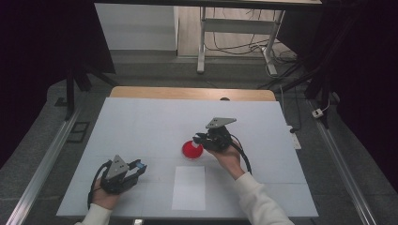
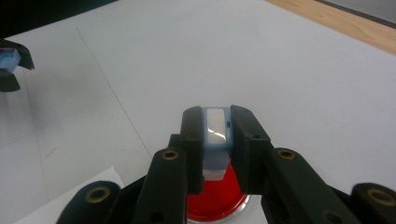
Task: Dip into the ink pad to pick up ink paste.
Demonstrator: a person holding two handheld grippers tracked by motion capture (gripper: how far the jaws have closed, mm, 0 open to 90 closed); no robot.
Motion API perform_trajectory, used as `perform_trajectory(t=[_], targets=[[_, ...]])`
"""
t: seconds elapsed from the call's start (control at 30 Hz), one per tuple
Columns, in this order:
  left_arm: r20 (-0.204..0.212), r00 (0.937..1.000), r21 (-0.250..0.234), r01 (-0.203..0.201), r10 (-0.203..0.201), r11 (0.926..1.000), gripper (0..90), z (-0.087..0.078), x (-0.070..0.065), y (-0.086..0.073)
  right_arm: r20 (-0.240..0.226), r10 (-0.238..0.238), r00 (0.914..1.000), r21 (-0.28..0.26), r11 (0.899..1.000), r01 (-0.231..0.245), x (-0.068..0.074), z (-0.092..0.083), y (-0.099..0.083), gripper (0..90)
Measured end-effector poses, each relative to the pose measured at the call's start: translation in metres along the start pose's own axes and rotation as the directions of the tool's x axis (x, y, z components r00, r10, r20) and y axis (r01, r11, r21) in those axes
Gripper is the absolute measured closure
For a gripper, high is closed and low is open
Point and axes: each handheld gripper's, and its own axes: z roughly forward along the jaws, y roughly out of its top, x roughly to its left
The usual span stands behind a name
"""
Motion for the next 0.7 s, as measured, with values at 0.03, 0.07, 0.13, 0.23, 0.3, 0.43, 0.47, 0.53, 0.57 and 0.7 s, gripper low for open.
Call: perform_trajectory(t=[0.03, 0.07, 0.13, 0.23, 0.3, 0.43, 0.47, 0.53, 0.57, 0.7], targets=[[0.001, 1.0, 0.002, 0.0, 0.0, 1.0, 65.1, 0.0, 0.0, 0.0, 0.001, -0.003, 1.0, 0.003, 1.0, 0.003, 0.0, 0.001, 0.0, 75.0], [0.001, 1.0, 0.004, 0.0, 0.0, 1.0, 65.1, 0.0, 0.001, -0.001, 0.001, -0.005, 1.0, 0.009, 1.0, 0.005, 0.0, 0.003, 0.0, 75.0], [0.002, 1.0, 0.007, -0.001, 0.001, 1.0, 65.0, 0.0, 0.001, -0.002, 0.001, -0.008, 1.0, 0.013, 1.0, 0.008, 0.0, 0.007, -0.001, 75.0], [0.005, 1.0, 0.006, -0.003, 0.003, 1.0, 65.0, 0.0, 0.0, -0.002, 0.006, -0.019, 0.9998, 0.03, 0.999, 0.019, 0.0, 0.012, -0.003, 75.0], [0.006, 1.0, 0.007, -0.006, 0.006, 1.0, 65.0, 0.0, 0.0, -0.001, 0.008, -0.026, 0.9996, 0.042, 0.999, 0.026, 0.001, 0.014, -0.003, 75.0], [0.009, 0.9999, 0.009, -0.007, 0.007, 0.9999, 65.0, 0.001, -0.001, -0.001, 0.01, -0.028, 0.9996, 0.049, 0.998, 0.027, 0.002, 0.016, -0.004, 75.0], [0.009, 0.9999, 0.01, -0.008, 0.008, 0.9999, 65.0, 0.001, -0.001, -0.001, 0.011, -0.032, 0.9994, 0.048, 0.998, 0.032, 0.003, 0.016, -0.005, 75.0], [0.009, 0.9999, 0.012, -0.009, 0.009, 0.9999, 65.0, 0.002, -0.001, -0.001, 0.015, -0.036, 0.9992, 0.051, 0.998, 0.035, 0.003, 0.016, -0.005, 75.0], [0.009, 0.9999, 0.012, -0.009, 0.009, 0.9999, 65.0, 0.002, -0.001, -0.001, 0.016, -0.036, 0.9992, 0.051, 0.998, 0.035, 0.003, 0.016, -0.005, 75.0], [0.007, 0.9999, 0.013, -0.008, 0.008, 0.9999, 65.0, 0.001, 0.0, -0.001, 0.025, -0.042, 0.9988, 0.062, 0.997, 0.04, 0.003, 0.017, -0.005, 75.0]])
